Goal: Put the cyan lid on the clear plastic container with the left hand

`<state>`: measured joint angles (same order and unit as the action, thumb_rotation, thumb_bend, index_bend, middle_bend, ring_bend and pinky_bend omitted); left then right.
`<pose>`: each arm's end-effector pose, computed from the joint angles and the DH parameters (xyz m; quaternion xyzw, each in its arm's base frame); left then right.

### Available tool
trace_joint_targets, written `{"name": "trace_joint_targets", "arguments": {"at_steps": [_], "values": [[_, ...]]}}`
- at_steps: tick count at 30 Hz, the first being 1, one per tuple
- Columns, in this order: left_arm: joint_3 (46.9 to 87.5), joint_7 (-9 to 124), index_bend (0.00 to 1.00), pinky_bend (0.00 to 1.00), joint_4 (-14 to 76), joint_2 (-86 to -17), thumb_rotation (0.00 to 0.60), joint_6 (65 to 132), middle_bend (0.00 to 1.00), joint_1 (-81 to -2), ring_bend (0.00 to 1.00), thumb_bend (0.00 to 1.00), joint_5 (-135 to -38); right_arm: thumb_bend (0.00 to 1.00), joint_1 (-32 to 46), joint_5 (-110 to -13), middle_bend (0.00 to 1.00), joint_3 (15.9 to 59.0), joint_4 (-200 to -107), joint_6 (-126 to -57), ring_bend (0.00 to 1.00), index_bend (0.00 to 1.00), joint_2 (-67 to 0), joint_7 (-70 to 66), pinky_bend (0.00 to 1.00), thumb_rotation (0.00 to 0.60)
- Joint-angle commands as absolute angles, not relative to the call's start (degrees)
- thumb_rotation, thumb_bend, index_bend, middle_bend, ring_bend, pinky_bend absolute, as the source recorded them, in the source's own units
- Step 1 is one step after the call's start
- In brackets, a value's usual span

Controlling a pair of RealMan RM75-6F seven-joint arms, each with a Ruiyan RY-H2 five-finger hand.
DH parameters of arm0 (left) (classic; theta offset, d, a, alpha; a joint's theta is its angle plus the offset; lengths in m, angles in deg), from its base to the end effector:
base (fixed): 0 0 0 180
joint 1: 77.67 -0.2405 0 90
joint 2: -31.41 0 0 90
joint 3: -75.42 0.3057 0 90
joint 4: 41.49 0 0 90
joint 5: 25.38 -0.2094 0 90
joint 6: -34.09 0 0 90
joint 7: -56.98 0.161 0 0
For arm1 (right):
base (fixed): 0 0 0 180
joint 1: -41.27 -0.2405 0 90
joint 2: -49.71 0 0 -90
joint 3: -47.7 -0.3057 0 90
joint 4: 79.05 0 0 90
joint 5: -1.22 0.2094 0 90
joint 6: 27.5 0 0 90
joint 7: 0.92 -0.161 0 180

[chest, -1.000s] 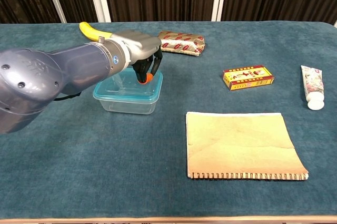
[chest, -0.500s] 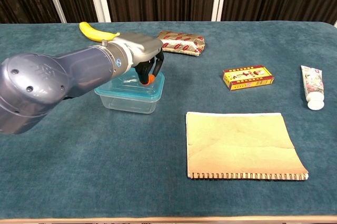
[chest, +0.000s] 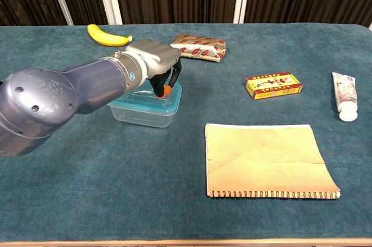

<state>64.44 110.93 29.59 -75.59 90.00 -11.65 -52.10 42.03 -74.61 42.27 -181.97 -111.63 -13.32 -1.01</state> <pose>-0.0768 0.4322 -0.1292 -0.7998 -0.3026 -0.2197 0.4695 -0.3605 -0.1715 0.1836 0.4848 -0.4940 0.3835 0.6115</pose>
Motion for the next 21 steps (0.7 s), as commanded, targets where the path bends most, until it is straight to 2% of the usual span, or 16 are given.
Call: {"name": "trace_joint_targets", "arguments": {"at_steps": [1,9,14,21], "values": [[63.1,110.1,0.59,0.12,33.3,-73.7,0.600,92.9,0.54,-12.2,0.12,0.51,-54.1,0.27,42.0,-74.7,0.00,42.3,-181.9,-111.6,0.00,0.03,-13.4,-1.0,0.00,0.600],[62.6,109.4,0.59,0.12,39.4,-70.7,0.600,97.8,0.53,-13.8,0.12,0.51,-57.5,0.27,42.0,-74.5,0.00,42.2,-181.9,-111.6,0.00,0.03,-13.4,-0.9,0.00,0.600],[64.7,110.1,0.59,0.12,44.1,-68.4,0.600,100.0,0.53,-15.6,0.12,0.51,-59.6,0.27,42.0,-74.5,0.00,42.3,-181.9,-111.6,0.00,0.03,-13.5,-0.7,0.00,0.600],[67.7,108.6,0.59,0.12,49.5,-66.0,0.600,99.6,0.53,-17.8,0.12,0.51,-63.0,0.27,42.1,-74.5,0.00,42.2,-181.9,-111.7,0.00,0.03,-13.5,-0.7,0.00,0.600]]}}
